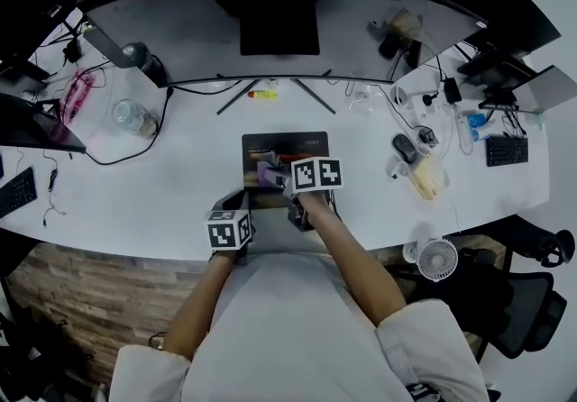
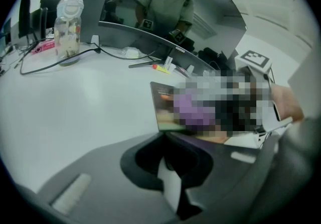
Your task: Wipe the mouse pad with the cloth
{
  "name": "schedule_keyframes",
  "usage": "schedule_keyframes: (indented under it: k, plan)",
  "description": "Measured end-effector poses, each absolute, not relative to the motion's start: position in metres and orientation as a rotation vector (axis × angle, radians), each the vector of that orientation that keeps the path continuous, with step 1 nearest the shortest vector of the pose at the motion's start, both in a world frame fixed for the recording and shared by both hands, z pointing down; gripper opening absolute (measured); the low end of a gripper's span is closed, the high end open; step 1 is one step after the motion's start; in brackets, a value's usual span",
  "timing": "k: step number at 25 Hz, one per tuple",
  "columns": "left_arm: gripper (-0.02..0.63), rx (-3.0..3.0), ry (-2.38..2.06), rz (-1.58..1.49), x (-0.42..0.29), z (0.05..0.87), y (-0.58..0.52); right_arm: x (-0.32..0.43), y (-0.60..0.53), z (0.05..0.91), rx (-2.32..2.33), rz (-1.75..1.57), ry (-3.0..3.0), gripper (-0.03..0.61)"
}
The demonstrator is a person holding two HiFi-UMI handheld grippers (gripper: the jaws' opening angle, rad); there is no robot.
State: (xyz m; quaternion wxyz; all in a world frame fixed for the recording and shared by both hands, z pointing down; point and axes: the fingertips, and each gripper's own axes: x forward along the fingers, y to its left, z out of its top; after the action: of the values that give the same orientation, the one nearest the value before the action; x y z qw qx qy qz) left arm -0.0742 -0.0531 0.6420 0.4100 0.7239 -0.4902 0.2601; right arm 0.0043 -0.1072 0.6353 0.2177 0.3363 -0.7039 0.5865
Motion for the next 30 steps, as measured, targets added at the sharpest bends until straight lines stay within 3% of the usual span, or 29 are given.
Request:
schedule_keyframes:
  k: [30]
  plan:
    - [0.0, 1.833, -1.243, 0.658, -0.074, 0.641, -0.055, 0.095, -0.109, 0.638, 1.053, 1.725, -1.904, 0.192]
